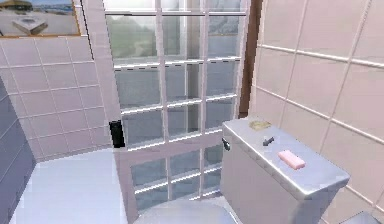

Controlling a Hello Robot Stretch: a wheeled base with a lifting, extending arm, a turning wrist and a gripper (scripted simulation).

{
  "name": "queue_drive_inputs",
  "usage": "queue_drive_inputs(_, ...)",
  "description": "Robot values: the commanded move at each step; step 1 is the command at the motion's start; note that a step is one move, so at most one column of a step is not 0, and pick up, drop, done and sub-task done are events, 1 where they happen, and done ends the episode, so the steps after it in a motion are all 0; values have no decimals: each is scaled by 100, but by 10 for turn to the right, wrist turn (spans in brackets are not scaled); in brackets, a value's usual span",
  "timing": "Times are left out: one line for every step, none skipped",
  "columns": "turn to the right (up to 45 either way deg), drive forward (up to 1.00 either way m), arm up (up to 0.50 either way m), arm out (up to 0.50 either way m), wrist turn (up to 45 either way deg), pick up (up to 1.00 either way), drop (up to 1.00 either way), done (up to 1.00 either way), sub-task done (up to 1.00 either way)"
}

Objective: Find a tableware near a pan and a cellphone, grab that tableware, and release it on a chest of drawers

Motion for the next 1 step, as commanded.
queue_drive_inputs(0,0,0,0,0,0,0,100,0)
